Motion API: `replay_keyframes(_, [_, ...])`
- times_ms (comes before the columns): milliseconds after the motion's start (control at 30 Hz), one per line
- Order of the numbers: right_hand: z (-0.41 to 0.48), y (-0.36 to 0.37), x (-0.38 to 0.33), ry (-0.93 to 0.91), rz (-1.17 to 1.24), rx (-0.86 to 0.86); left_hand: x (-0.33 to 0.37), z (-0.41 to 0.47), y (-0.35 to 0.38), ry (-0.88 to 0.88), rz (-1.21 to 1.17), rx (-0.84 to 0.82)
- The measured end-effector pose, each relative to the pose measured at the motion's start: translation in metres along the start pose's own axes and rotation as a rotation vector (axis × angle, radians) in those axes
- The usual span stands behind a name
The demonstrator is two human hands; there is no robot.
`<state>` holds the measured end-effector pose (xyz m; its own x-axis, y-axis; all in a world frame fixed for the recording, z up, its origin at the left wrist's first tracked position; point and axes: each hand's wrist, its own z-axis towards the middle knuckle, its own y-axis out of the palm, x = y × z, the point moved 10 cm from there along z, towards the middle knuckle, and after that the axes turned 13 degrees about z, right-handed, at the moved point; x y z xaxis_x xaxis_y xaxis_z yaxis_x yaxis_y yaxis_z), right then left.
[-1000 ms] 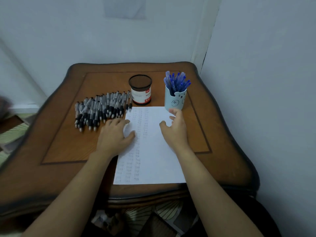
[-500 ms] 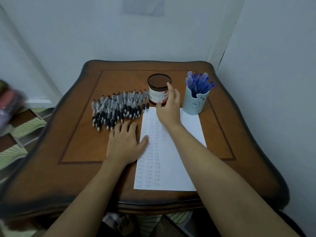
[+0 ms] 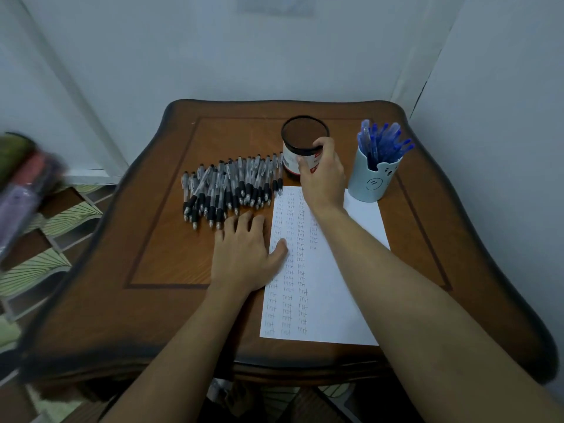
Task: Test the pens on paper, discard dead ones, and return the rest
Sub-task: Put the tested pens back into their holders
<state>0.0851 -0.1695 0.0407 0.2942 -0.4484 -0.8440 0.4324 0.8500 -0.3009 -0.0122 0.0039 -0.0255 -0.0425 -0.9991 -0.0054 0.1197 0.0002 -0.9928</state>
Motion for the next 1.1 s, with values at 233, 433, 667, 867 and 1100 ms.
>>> replay_keyframes(233, [-0.023,-0.033,-0.035,-0.1,0.072,-0.01,0.001,-0.003,-0.004,-0.001,0.028,-0.015])
replay_keyframes(433, [-0.067,-0.071,-0.033,-0.049,0.067,-0.047,0.001,-0.007,-0.004,0.0,0.018,-0.007])
replay_keyframes(667, [-0.102,-0.089,-0.011,0.05,0.065,-0.064,0.001,-0.013,-0.011,-0.003,-0.01,-0.008])
replay_keyframes(867, [-0.112,-0.084,0.005,0.079,0.085,-0.109,-0.002,-0.01,-0.009,-0.01,-0.038,-0.012])
replay_keyframes(1100, [-0.104,-0.067,0.013,0.139,0.246,-0.286,-0.021,-0.003,-0.035,-0.076,-0.183,0.192])
